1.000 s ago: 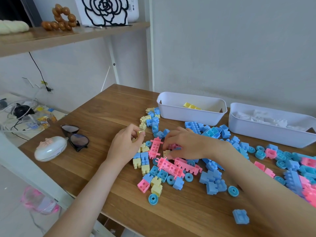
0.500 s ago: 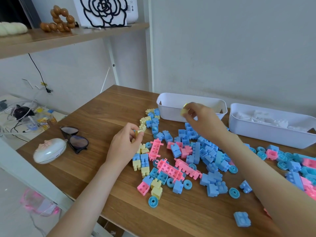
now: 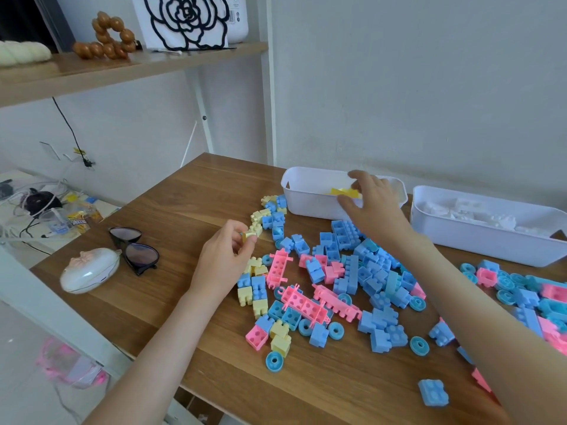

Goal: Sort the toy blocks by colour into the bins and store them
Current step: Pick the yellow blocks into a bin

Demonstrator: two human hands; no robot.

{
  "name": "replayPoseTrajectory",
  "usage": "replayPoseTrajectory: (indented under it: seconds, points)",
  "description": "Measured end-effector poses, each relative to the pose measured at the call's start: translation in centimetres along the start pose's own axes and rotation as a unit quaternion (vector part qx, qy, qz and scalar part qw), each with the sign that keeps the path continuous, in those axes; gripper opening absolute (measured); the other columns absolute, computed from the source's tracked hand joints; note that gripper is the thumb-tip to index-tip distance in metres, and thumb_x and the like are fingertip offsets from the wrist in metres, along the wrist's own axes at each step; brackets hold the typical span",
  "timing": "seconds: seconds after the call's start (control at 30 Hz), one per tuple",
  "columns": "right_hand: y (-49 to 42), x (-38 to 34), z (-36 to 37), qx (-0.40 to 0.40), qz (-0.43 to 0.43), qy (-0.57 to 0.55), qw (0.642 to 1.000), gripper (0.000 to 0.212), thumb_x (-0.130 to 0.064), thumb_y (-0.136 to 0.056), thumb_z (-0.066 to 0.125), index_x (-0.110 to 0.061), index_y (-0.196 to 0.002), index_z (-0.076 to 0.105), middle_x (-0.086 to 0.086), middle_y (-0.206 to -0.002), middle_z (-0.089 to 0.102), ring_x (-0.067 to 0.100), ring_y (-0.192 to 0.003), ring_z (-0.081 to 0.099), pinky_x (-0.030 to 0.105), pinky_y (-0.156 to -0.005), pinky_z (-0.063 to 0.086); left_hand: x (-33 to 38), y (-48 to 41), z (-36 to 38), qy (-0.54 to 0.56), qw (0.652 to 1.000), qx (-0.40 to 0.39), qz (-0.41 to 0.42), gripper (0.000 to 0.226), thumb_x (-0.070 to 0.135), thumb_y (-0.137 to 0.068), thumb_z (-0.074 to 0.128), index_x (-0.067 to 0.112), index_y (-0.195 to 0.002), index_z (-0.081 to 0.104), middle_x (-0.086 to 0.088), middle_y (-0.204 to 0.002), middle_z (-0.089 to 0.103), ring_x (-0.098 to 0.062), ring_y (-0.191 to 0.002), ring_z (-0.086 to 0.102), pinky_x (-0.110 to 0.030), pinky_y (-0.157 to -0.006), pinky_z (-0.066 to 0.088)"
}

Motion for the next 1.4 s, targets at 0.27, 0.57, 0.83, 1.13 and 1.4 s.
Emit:
replayPoseTrajectory:
  seconds: [0.27, 0.57, 0.83, 1.13, 1.4]
  points:
    - [8.5, -8.2, 1.3, -0.304, -0.279, -0.084, 0.907, 0.036, -0.040, -0.085, 0.063, -0.029, -0.119, 0.057, -0.012, -0.115, 0.058, 0.003, -0.105, 0.040, 0.027, -0.100, 0.029, -0.1, 0.0, -0.1, 0.018, 1.000, -0.013, -0.002, 0.020, 0.032, -0.091, 0.059, 0.017, -0.105, 0.056, 0.003, -0.089, 0.060, -0.009, -0.082, 0.058, -0.022, -0.068, 0.047]
    - [12.8, -8.4, 1.5, -0.312, -0.355, -0.028, 0.881, 0.035, -0.043, -0.080, 0.067, -0.029, -0.111, 0.058, -0.013, -0.109, 0.054, -0.001, -0.099, 0.028, 0.021, -0.086, 0.017, 0.2, 0.2, -0.2, 0.007, 1.000, -0.019, 0.001, 0.016, 0.030, -0.092, 0.057, 0.018, -0.104, 0.056, 0.003, -0.091, 0.060, -0.010, -0.085, 0.057, -0.024, -0.073, 0.047]
    - [12.8, -7.9, 1.4, -0.307, -0.360, 0.057, 0.879, 0.032, -0.037, -0.086, 0.061, -0.026, -0.116, 0.056, -0.005, -0.110, 0.049, 0.014, -0.107, 0.037, 0.035, -0.096, 0.023, 0.3, 0.2, -0.3, 0.005, 1.000, -0.027, -0.006, 0.017, 0.030, -0.093, 0.057, 0.018, -0.105, 0.056, 0.004, -0.093, 0.061, -0.010, -0.087, 0.057, -0.023, -0.072, 0.046]
    - [12.1, -7.3, 1.3, -0.306, -0.314, 0.009, 0.899, 0.035, -0.041, -0.088, 0.059, -0.027, -0.119, 0.053, -0.013, -0.108, 0.054, 0.004, -0.104, 0.036, 0.028, -0.101, 0.018, 0.2, 0.1, -0.2, 0.004, 0.999, -0.032, -0.011, 0.020, 0.031, -0.093, 0.057, 0.017, -0.108, 0.056, 0.003, -0.095, 0.061, -0.010, -0.088, 0.058, -0.023, -0.072, 0.047]
    - [10.7, -7.0, 0.8, -0.237, -0.282, -0.078, 0.926, 0.032, -0.043, -0.085, 0.061, -0.021, -0.109, 0.059, -0.015, -0.094, 0.044, 0.003, -0.090, 0.033, 0.013, -0.088, 0.027, 0.1, -0.2, -0.2, 0.010, 0.999, -0.036, -0.003, 0.019, 0.031, -0.092, 0.057, 0.018, -0.106, 0.056, 0.005, -0.091, 0.060, -0.008, -0.084, 0.057, -0.021, -0.069, 0.044]
Point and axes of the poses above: each hand's wrist, its own y-axis away from the middle knuckle, its own z-axis out of the palm, x = y × z, the point moved 3 cm from there along -y, towards the middle knuckle
